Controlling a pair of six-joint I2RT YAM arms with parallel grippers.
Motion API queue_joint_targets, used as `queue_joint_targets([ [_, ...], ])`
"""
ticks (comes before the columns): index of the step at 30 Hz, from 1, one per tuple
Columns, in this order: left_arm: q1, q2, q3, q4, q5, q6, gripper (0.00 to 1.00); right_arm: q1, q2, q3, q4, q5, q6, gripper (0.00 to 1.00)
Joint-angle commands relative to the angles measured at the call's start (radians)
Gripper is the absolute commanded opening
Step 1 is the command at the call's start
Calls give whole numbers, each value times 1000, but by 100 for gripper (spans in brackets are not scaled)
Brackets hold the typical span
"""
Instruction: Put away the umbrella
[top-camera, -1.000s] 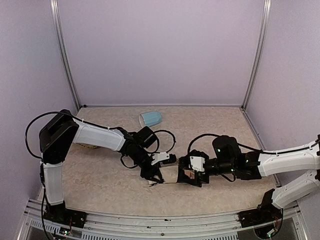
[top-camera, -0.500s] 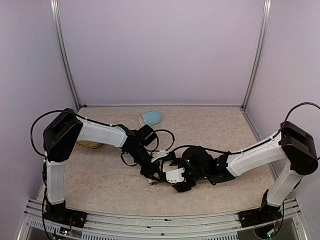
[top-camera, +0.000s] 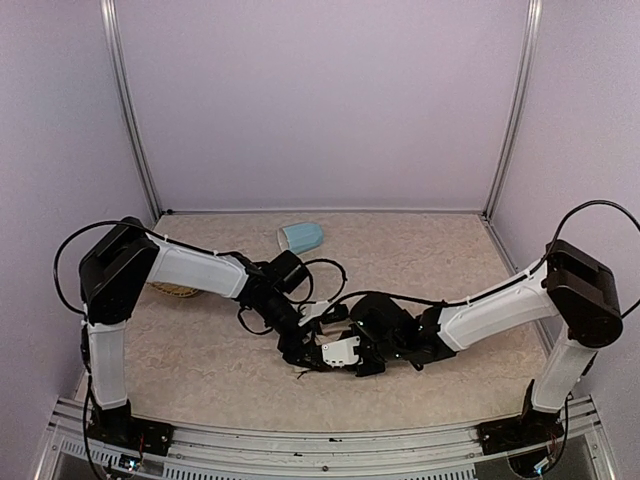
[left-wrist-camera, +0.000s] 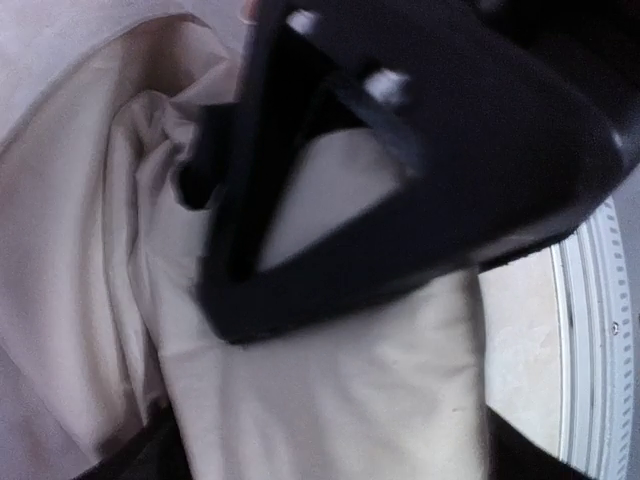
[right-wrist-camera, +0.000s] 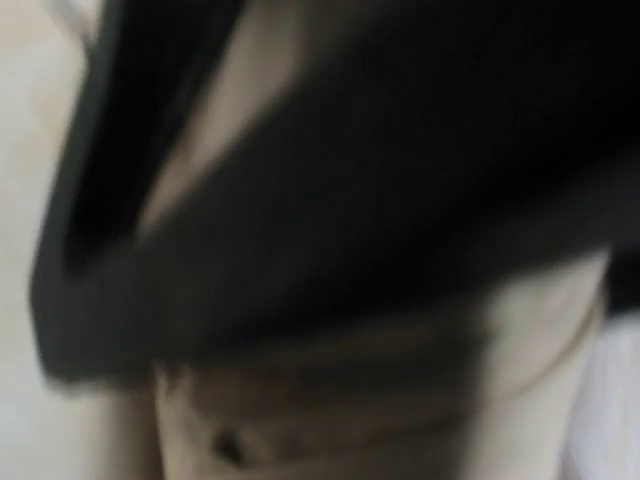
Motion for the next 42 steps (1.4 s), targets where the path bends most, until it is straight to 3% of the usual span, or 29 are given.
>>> queue_joint_targets([
  [1,-7,-92,-134,125,-110,-49,98,-5,5,1,-154,-19,62,25],
  [8,-3,-528,-516,682,-269,-84,99,-5,10,26,-271,-115,125,14],
  [11,-3,-682,-653,812,-280,-65,99,-11,23,52,-332,-188,150,15],
  [16,-54,-832,-773,849,-413,-17,98,-57,100,173,-554,-399,209,15],
  [20,-130,-877,-792,793,-498,46,88,-124,179,243,-682,-591,248,16],
  [24,-183,-828,-757,723,-490,94,78,-186,250,305,-750,-759,275,17],
  [30,-240,-583,-634,649,-642,215,91,-220,358,368,-833,-846,233,17],
  [37,-234,-375,-495,628,-682,276,93,-251,374,384,-850,-894,213,18],
  [42,-239,-288,-451,546,-633,251,81,-286,355,386,-787,-916,245,22],
])
